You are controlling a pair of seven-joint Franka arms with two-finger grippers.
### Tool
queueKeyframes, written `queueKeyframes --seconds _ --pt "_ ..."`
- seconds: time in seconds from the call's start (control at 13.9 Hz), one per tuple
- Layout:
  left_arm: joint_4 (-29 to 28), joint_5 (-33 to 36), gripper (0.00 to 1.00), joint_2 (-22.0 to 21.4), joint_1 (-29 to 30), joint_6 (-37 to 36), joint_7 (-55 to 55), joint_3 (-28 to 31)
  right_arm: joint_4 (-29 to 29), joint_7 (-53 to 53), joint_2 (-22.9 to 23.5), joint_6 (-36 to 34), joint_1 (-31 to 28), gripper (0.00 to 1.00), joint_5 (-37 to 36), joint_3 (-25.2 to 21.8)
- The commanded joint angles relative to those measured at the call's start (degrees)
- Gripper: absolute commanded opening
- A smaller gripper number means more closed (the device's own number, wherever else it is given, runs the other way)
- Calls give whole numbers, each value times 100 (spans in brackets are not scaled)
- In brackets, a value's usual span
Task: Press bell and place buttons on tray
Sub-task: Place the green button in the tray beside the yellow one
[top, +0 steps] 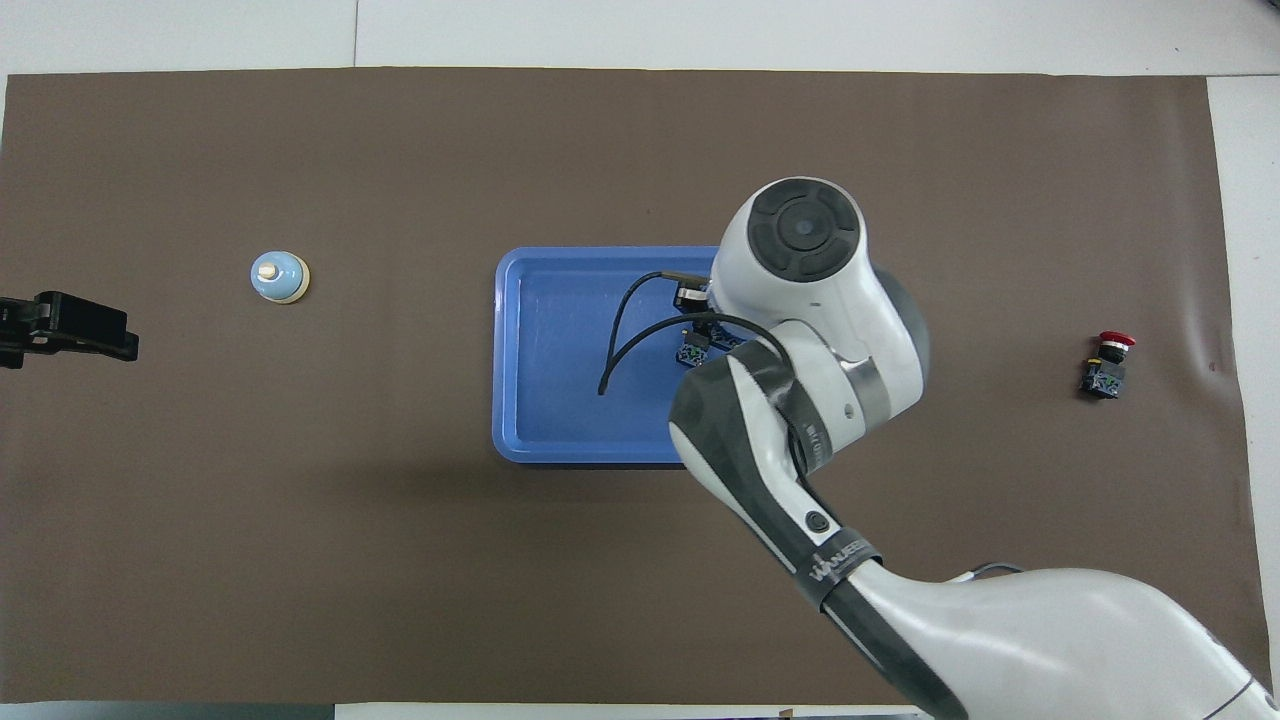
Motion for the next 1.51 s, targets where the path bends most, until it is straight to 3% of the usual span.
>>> queueKeyframes --seconds 0.0,0.58,0.94,1.01,1.08,1.15,1.44 --pt "50 60 100 -10 41 -61 0 -25 218 162 262 200 176 0 59 -13" --pt "50 60 100 -10 41 -61 0 -25 -1 197 745 1289 572 0 305 -21" --pt "50 60 100 -10 41 -61 0 -25 -318 206 684 1537 651 0 305 -13" --pt "50 60 100 -10 41 -61 0 -25 -318 223 684 1520 651 9 314 -13" --pt "50 60 100 -10 41 -61 0 -25 -310 267 684 1519 651 46 323 -13" --pt "50 60 100 -10 41 -61 0 -25 -292 345 684 1511 660 98 331 -13" --pt "50 60 100 -10 41 -61 0 -25 -29 715 684 1117 712 100 331 -13"
